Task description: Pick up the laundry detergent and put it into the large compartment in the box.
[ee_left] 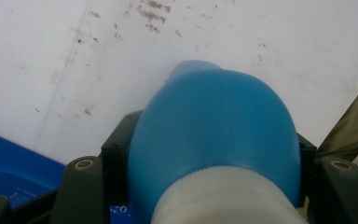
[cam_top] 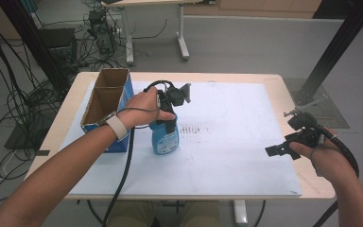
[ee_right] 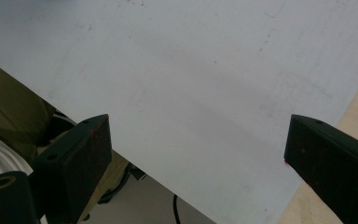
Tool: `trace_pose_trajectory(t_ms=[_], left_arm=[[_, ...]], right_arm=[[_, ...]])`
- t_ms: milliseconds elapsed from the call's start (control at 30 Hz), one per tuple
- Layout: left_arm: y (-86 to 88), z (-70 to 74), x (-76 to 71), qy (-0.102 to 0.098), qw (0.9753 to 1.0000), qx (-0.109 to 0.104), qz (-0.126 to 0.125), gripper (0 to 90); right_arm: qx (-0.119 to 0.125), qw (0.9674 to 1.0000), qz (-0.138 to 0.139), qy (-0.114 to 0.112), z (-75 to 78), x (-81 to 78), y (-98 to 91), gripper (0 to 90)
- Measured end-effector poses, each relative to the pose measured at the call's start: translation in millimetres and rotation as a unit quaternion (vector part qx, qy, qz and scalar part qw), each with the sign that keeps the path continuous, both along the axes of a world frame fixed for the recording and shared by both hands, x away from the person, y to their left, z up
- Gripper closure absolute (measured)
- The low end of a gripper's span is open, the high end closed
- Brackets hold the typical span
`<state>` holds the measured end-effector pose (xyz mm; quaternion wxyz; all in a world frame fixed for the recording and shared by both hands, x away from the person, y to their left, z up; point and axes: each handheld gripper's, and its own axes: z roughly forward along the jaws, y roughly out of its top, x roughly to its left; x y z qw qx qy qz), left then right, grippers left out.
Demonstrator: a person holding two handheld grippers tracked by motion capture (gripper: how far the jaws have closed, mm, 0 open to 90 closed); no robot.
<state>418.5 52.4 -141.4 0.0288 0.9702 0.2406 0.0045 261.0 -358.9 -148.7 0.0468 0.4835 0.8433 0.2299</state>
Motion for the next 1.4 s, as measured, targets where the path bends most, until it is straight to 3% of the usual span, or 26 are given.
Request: trace_pose_trajectory(t_ms=[267,533,800,1400], left_arm=[[-0.8,11.0,-3.0,-0.004,0.9999,0.004,0.009,38.5],[0.5,27.1,-1.6,0.005,0.9987,0.001,0.051,38.5],[-2.0,47.4,-6.5,-0.006,0.9983,0.006,0.057,38.4],[-3.0,87.3,-12.9,-0.006,0.9968,0.009,0.079,38.4]], right_arm=[[0.001,1.0000,0.002,-0.003,1.4,-1.4,0.4,7.5],[0.002,1.0000,0.001,-0.003,1.0,-2.4,-0.3,7.5],[0.001,1.0000,0.003,-0.006,2.8,-2.9,-1.1,7.5],[0.001,0.9999,0.005,-0.012,6.0,-6.1,-1.5,7.5]])
